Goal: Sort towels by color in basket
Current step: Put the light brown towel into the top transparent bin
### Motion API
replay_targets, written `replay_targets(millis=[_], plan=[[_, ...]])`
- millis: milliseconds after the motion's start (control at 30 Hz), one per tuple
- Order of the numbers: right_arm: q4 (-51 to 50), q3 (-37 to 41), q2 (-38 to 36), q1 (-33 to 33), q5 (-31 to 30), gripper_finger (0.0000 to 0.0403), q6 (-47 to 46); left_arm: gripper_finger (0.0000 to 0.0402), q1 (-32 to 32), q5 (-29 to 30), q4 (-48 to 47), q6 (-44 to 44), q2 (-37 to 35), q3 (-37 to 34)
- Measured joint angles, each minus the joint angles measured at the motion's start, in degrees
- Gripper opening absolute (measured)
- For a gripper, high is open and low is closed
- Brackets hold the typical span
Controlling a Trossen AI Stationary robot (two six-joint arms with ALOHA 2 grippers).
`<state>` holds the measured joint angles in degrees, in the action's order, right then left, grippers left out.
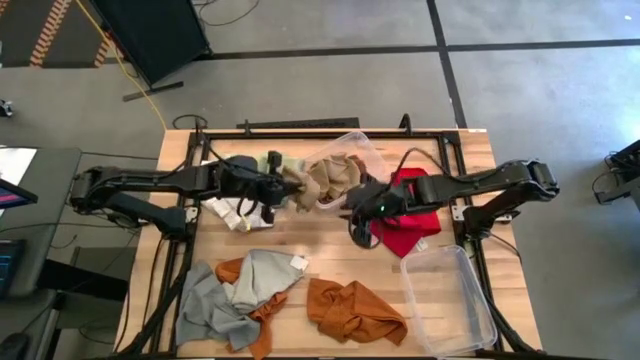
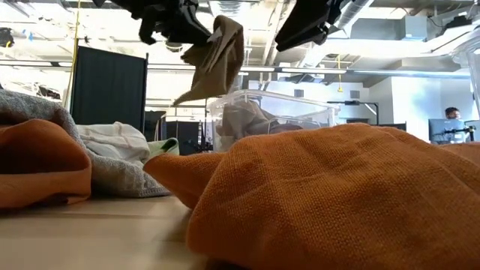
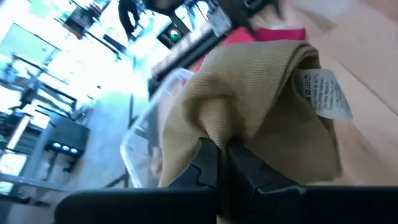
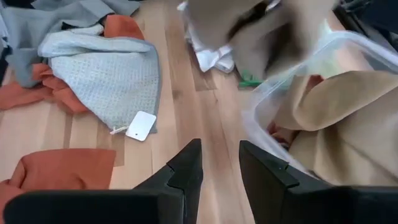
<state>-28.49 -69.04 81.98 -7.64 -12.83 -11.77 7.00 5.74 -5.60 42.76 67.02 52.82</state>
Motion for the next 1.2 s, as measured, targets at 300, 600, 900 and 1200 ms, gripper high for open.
replay_targets(millis=[300, 600, 900, 1200], plan=[[6.45, 4.3, 7.79, -6.15, -6.77, 0.0134, -6.23, 0.0005, 5.66, -10.68, 8.02, -0.43, 1.3, 0.91], [10.84, 5.05, 17.08, -7.77, -7.04, 0.0134, -10.77, 0.001, 9.67, -17.5, 9.11, -2.23, 11.35, 8.03], [10.52, 5.05, 16.61, -11.24, -7.02, 0.0134, -12.33, 0.0016, 15.67, -20.8, 5.04, -6.65, 25.87, 18.49], [8.89, 5.05, 12.63, -13.9, -9.73, 0.0134, -12.31, 0.0018, 22.19, -21.31, -11.98, -12.36, 39.06, 30.05]])
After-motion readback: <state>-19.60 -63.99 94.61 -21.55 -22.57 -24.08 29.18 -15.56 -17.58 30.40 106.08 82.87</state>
